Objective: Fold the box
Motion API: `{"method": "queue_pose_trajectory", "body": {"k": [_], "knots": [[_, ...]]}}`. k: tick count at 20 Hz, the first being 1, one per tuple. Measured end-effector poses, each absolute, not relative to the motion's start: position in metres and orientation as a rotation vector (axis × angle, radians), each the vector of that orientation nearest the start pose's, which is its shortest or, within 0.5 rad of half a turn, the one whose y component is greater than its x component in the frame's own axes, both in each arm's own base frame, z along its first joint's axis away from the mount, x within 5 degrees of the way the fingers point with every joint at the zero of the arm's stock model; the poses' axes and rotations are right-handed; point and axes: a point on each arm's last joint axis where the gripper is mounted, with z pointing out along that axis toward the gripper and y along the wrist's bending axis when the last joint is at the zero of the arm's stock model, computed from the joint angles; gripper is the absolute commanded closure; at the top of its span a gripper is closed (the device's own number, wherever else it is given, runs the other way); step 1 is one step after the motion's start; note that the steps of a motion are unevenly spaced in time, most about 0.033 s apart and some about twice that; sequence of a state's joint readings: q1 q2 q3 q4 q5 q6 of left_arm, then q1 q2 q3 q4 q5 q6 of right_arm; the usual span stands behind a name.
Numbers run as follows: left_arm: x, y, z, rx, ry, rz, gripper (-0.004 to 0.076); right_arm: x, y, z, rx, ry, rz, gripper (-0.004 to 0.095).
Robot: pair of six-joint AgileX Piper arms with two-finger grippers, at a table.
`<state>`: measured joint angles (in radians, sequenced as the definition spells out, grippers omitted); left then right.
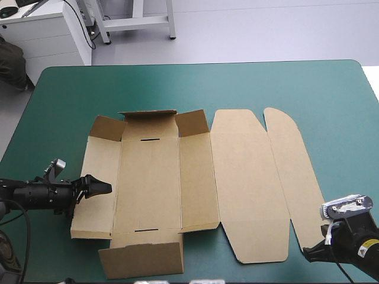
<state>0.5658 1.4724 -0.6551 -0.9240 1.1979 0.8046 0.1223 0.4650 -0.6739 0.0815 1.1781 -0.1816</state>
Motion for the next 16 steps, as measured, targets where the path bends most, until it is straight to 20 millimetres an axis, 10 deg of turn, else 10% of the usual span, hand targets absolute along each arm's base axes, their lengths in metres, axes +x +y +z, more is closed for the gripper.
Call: {"method": "queue_pose_trajectory", "body": {"k": [5,16], "knots": [[0.2053,0.0529,0.1930,-0.350,2.682,-1.116,0.0701,0.0547,0.0136,0.3083,-0.366,2.423,0.080,0.0928],[0.2064,0.0509,0.1941,-0.350,2.679,-1.130,0.0731,0.0547,0.0136,0.3083,-0.366,2.423,0.080,0.0928]]}}
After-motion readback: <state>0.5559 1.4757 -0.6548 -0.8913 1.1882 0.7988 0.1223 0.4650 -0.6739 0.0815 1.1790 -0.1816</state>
